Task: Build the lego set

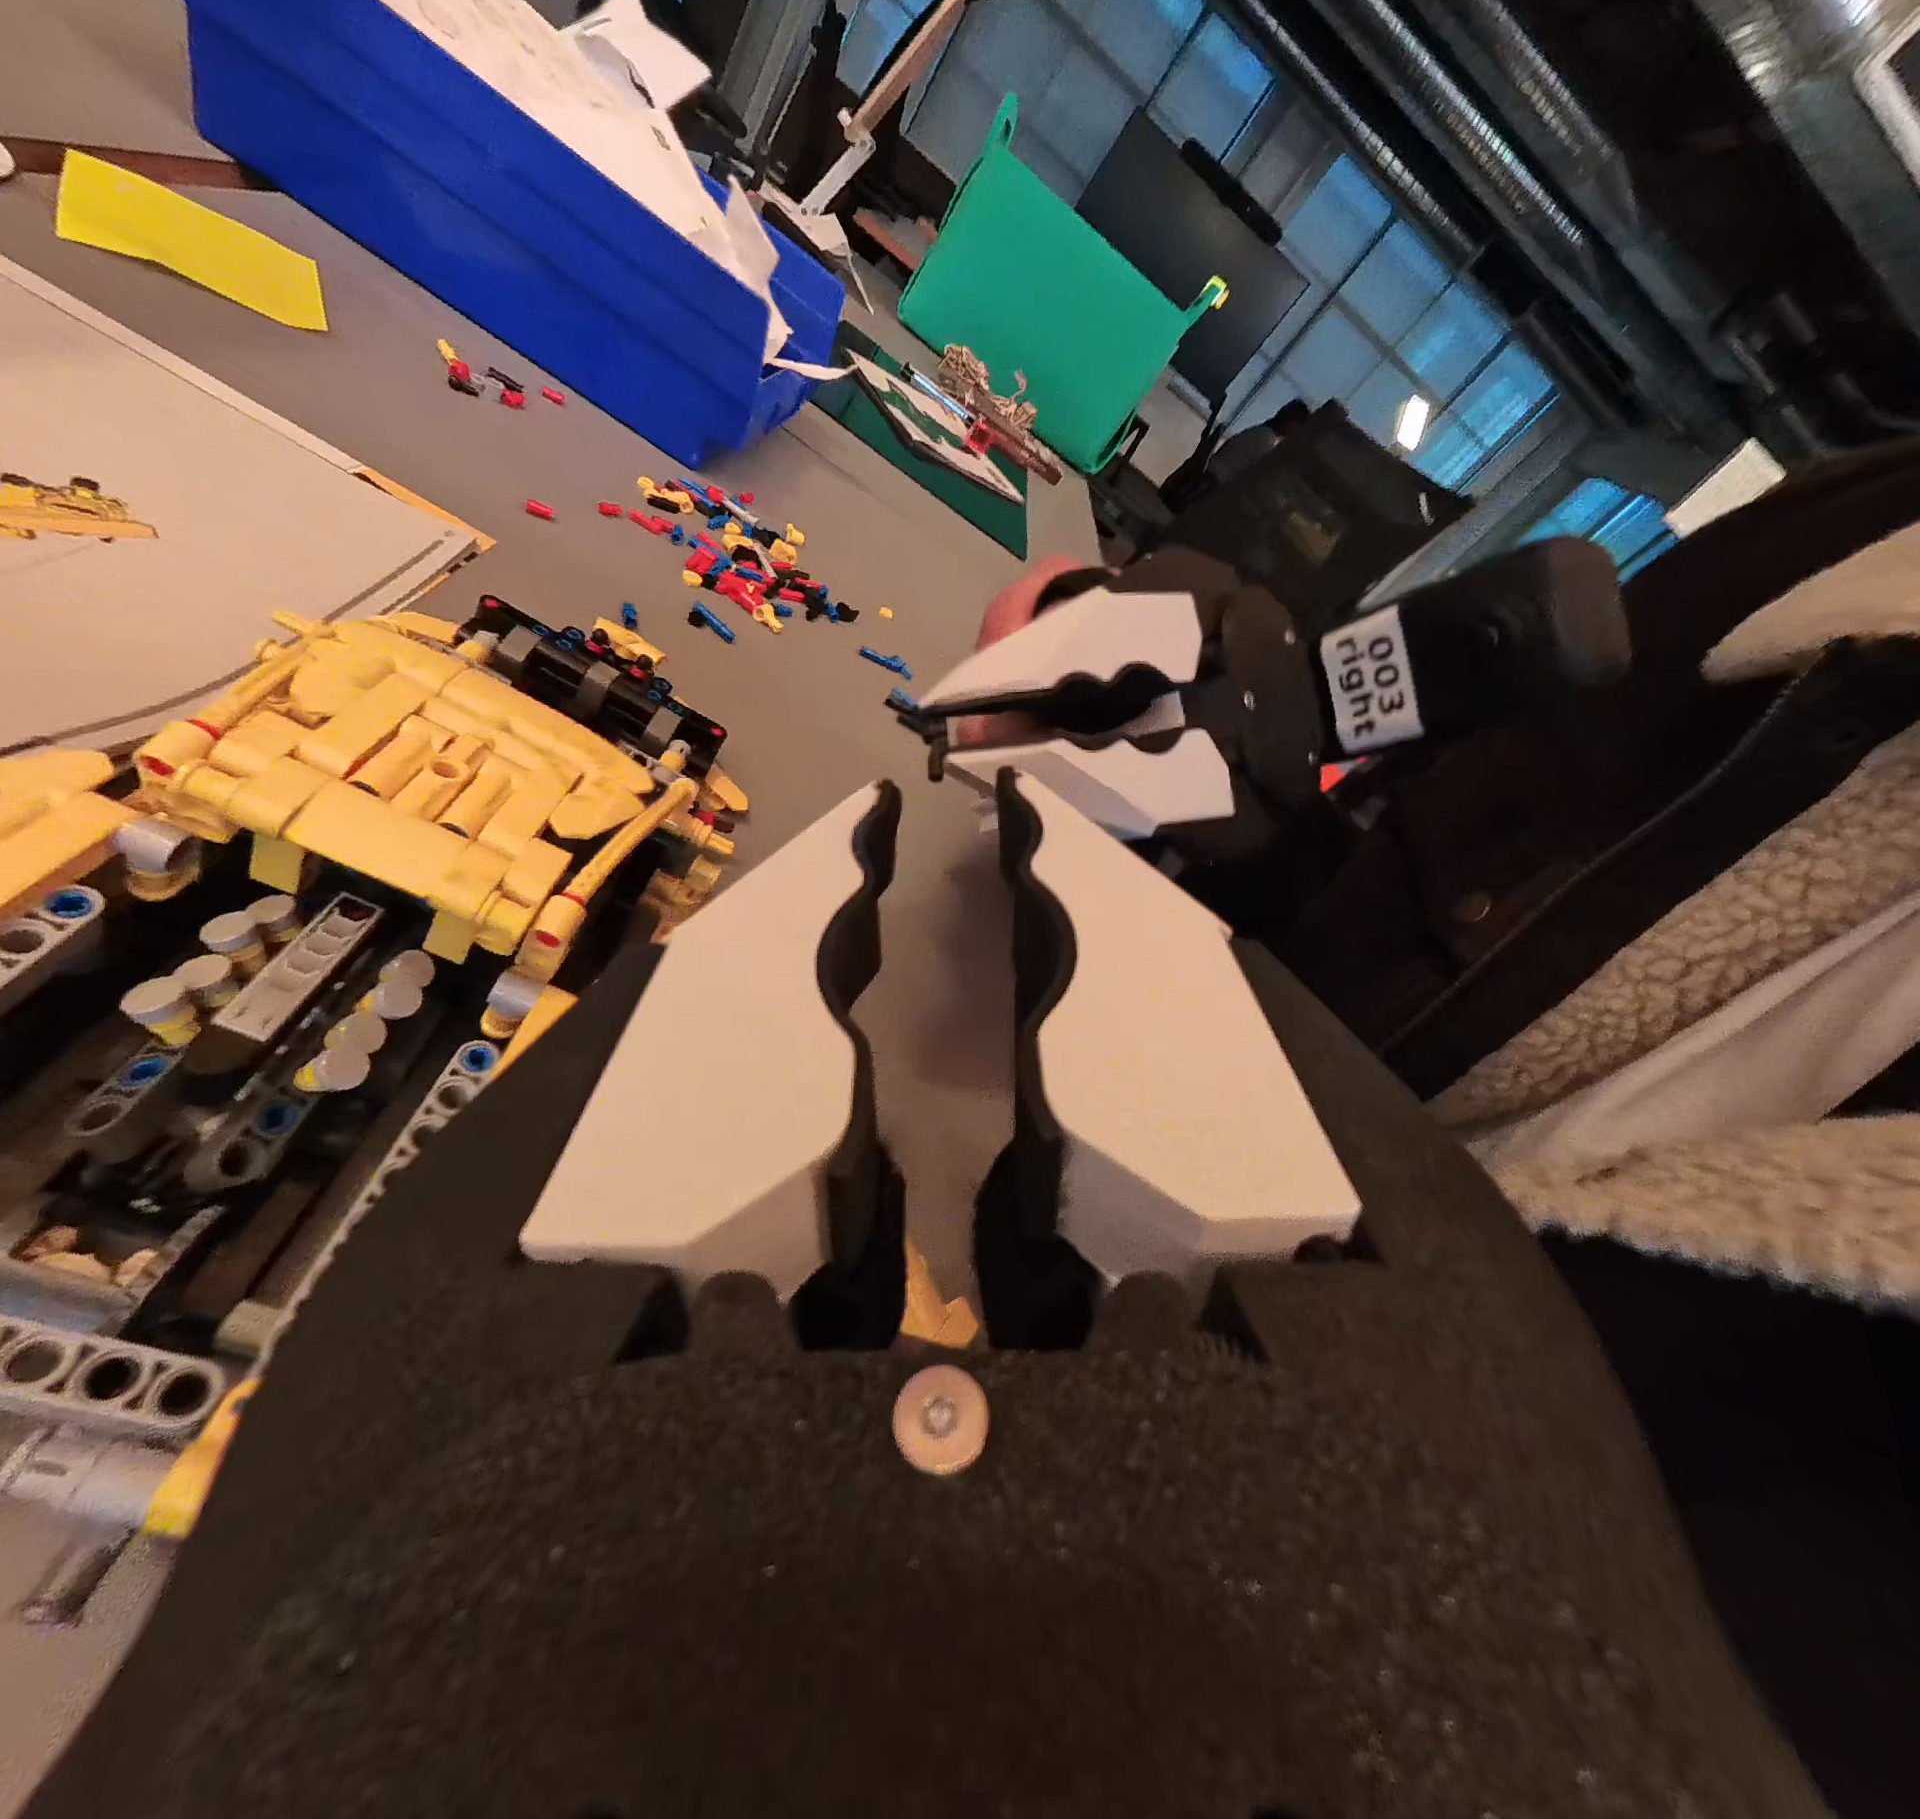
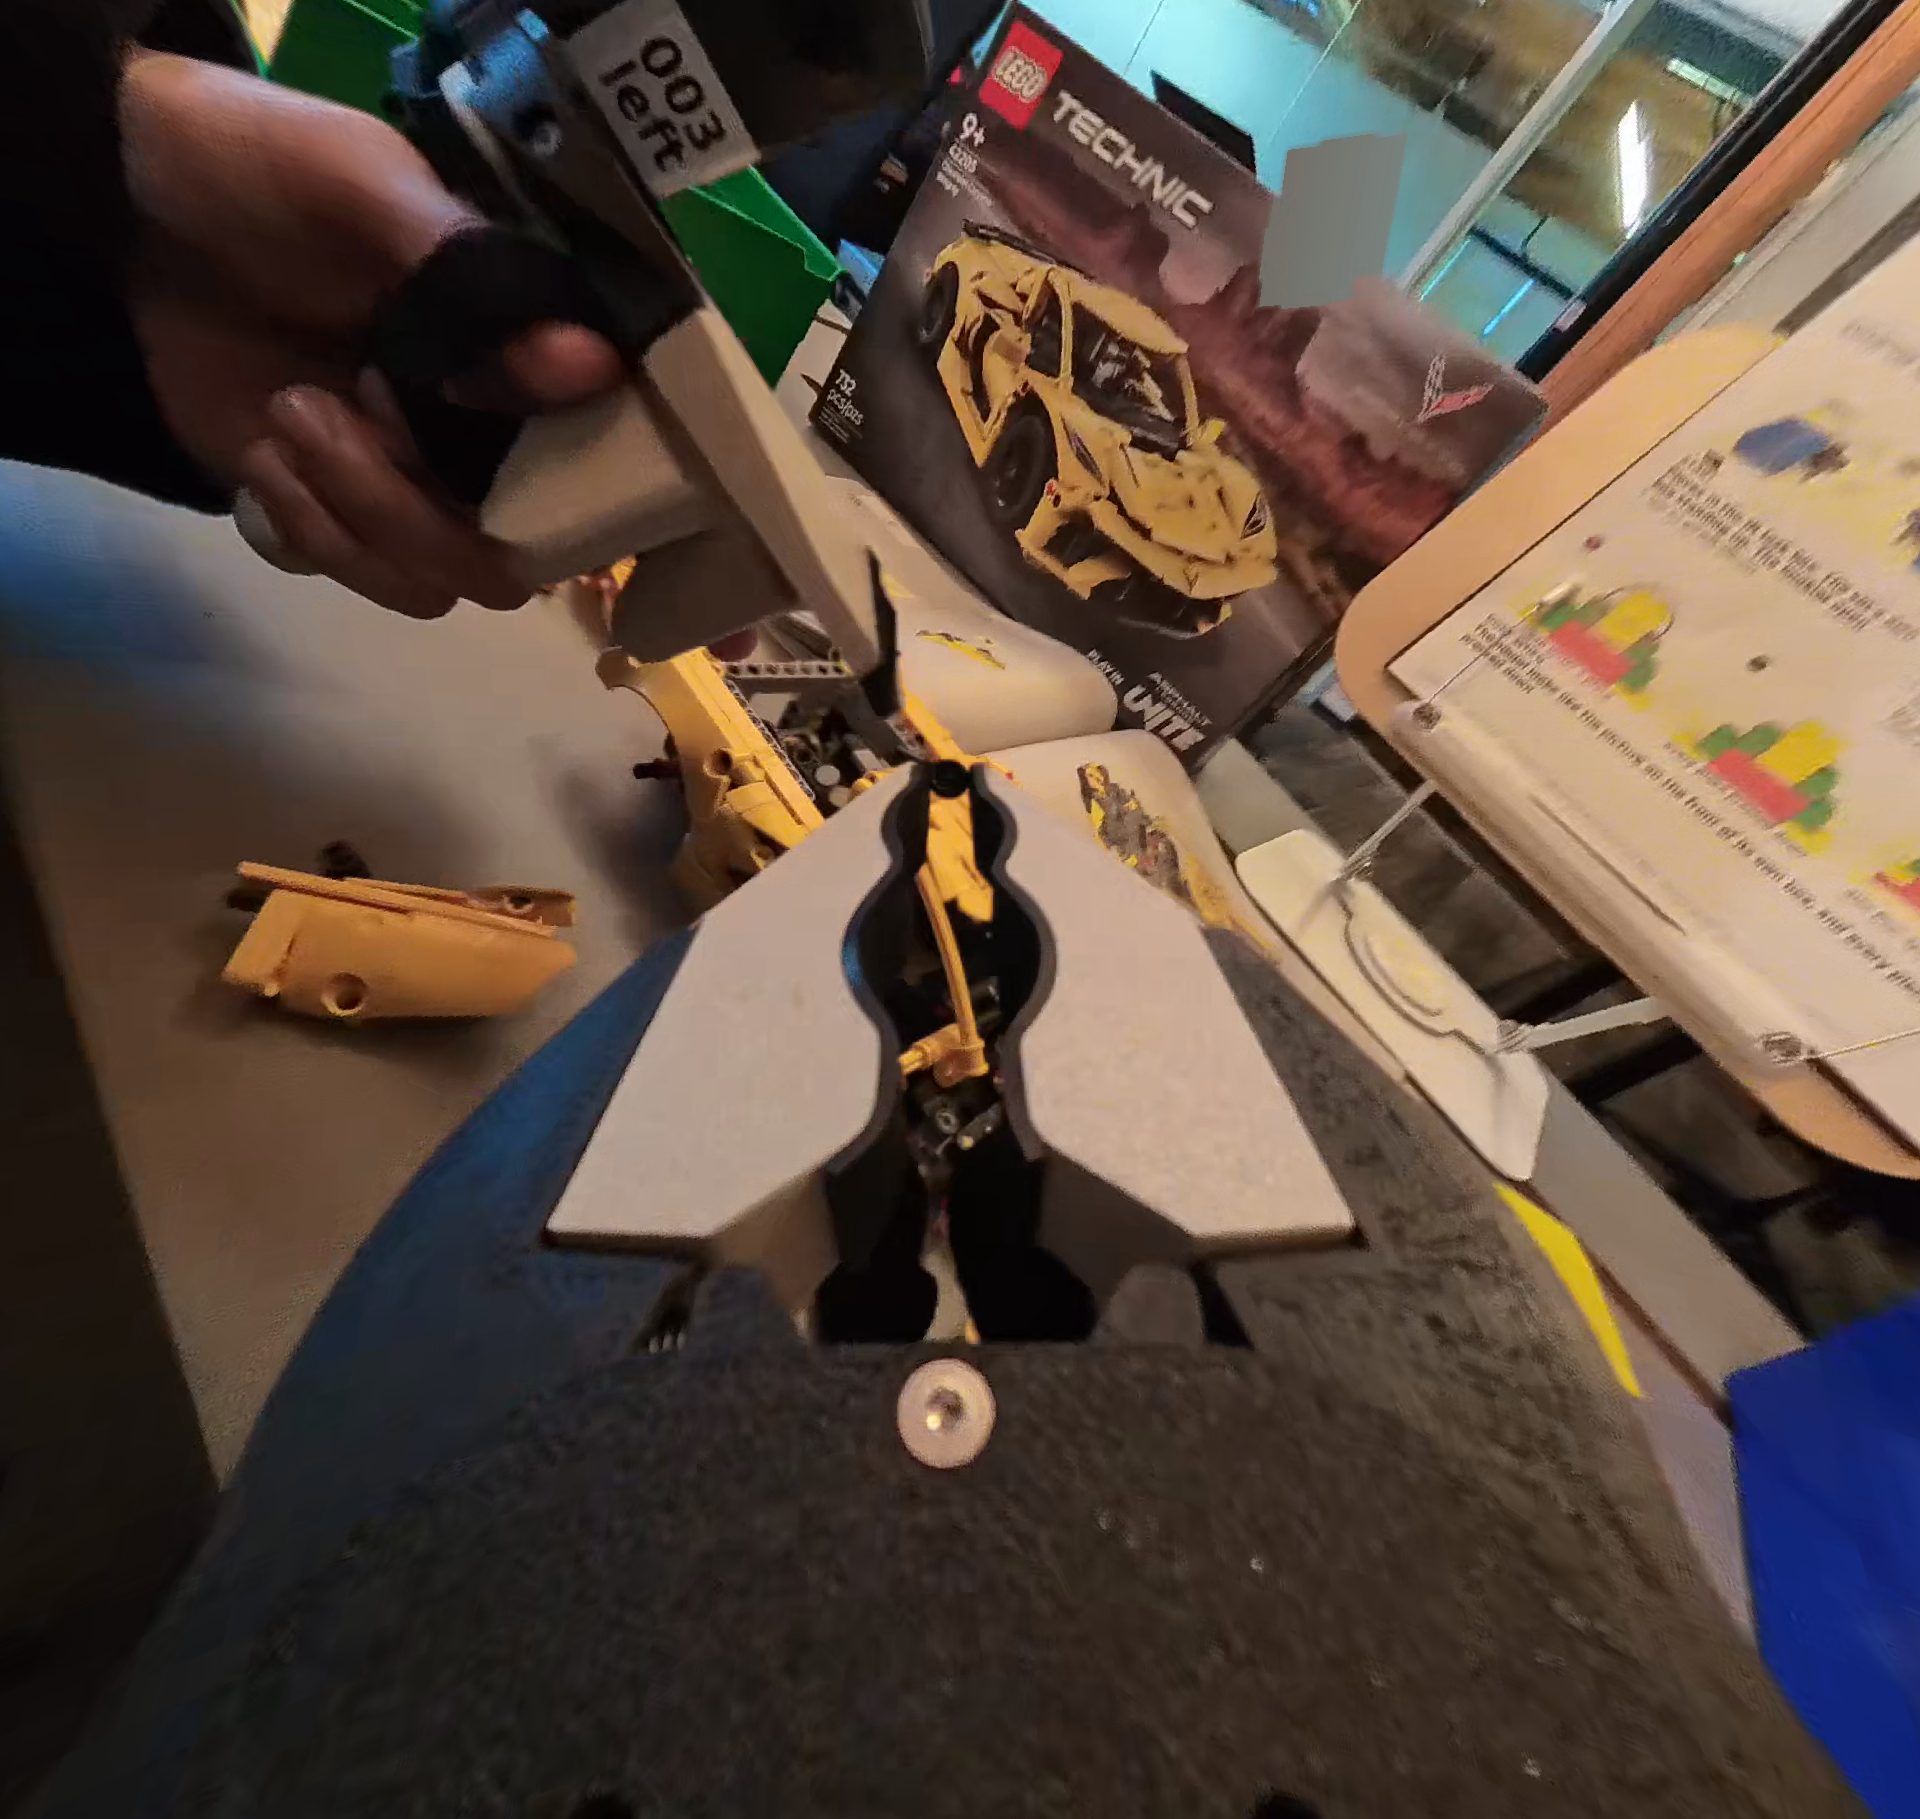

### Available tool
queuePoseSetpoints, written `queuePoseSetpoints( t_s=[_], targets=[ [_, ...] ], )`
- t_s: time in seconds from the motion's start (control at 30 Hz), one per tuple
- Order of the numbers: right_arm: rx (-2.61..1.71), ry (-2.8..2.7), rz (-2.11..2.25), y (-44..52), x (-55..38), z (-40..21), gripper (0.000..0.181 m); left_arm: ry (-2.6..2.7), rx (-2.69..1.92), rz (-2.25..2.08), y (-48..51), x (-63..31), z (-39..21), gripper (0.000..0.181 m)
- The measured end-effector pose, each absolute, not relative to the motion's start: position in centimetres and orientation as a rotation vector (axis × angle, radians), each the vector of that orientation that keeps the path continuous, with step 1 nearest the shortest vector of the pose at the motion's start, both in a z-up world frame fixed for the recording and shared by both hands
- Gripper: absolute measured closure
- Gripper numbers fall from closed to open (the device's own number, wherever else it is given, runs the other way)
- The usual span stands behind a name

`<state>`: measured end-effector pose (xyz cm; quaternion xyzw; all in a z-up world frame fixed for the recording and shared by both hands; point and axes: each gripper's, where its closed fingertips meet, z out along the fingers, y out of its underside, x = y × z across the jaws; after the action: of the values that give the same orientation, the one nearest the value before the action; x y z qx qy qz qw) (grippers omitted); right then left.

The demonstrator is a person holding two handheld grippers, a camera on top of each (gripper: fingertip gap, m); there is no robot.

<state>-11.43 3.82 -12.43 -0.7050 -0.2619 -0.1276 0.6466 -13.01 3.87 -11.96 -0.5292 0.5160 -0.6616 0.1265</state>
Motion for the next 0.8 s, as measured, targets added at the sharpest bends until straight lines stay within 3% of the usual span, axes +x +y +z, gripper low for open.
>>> queuePoseSetpoints(
  t_s=[0.57,0.67,0.8],
  targets=[
    [-1.524,-0.642,-0.263,3.2,-12.9,-11.6,0.175,1.598,-1.424,-1.929,2.2,-13.4,-11.6,0.179],
    [-1.549,-0.601,-0.142,3.1,-13.1,-11.9,0.169,1.628,-1.347,-1.802,2.5,-13.5,-11.5,0.179],
    [-1.573,-0.508,0.04,3.0,-12.7,-11.5,0.161,1.674,-1.077,-1.327,3.7,-13.6,-11.2,0.179]
  ],
)
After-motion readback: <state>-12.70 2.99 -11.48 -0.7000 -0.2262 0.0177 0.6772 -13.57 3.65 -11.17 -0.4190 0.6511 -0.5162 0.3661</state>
